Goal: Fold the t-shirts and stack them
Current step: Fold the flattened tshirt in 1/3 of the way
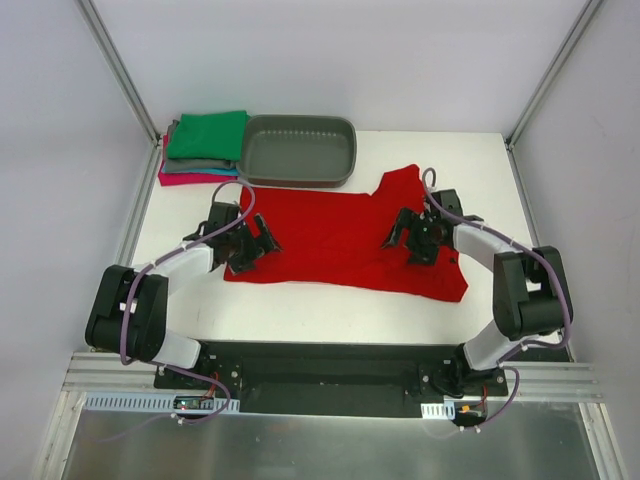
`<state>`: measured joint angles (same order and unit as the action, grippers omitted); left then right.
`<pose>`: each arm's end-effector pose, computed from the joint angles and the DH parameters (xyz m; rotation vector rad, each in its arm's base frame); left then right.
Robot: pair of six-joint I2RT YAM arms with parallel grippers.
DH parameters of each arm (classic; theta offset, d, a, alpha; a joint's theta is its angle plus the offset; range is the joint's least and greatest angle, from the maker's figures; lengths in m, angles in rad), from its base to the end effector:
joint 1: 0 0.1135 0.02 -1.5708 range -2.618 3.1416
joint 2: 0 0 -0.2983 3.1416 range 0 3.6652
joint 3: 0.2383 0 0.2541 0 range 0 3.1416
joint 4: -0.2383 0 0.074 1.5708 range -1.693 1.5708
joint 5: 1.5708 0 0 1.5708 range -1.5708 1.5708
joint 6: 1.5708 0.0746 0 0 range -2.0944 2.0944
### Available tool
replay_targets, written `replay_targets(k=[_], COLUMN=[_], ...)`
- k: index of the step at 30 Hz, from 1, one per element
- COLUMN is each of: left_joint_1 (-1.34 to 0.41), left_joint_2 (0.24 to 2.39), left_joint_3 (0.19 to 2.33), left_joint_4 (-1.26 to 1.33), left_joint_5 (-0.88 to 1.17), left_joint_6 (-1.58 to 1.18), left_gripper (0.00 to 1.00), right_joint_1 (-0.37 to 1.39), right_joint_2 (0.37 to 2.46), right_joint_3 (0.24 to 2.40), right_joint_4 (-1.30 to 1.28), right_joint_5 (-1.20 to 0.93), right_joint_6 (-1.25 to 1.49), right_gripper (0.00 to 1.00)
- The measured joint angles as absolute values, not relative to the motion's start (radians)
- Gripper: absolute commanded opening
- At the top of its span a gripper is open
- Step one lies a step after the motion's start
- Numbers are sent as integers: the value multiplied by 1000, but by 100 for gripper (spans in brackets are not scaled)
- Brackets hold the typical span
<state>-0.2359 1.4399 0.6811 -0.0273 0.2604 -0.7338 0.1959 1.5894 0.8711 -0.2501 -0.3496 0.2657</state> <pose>0.2918 -0.0899 0.1795 -0.4764 2.4142 -0.7586 0.3212 0.0898 0.1757 -0.0511 2.5686 0.6233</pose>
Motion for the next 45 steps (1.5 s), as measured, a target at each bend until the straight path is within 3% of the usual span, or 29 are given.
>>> replay_targets(k=[13,18,31,41,45], left_joint_1=[-235,-235,-235,-234,-234], left_joint_2=[1369,1351,1334,1305,1271], left_joint_3=[626,620,617,605,596], left_joint_4=[-41,-63,-91,-114,-126], left_joint_5=[176,162,164,172,173], left_joint_6=[-693,-685,-679,-667,-657], left_gripper=[99,99,99,99,99], right_joint_1=[228,237,296,435,433], right_joint_2=[1892,1903,1628,1975,2009], right_joint_3=[1279,1359,1131,1419,1462], right_joint_4=[-158,-196,-334,-363,-369], right_joint_5=[-289,-231,-199,-263,-300], right_joint_6=[373,351,251,242,220], right_gripper=[96,96,96,96,96])
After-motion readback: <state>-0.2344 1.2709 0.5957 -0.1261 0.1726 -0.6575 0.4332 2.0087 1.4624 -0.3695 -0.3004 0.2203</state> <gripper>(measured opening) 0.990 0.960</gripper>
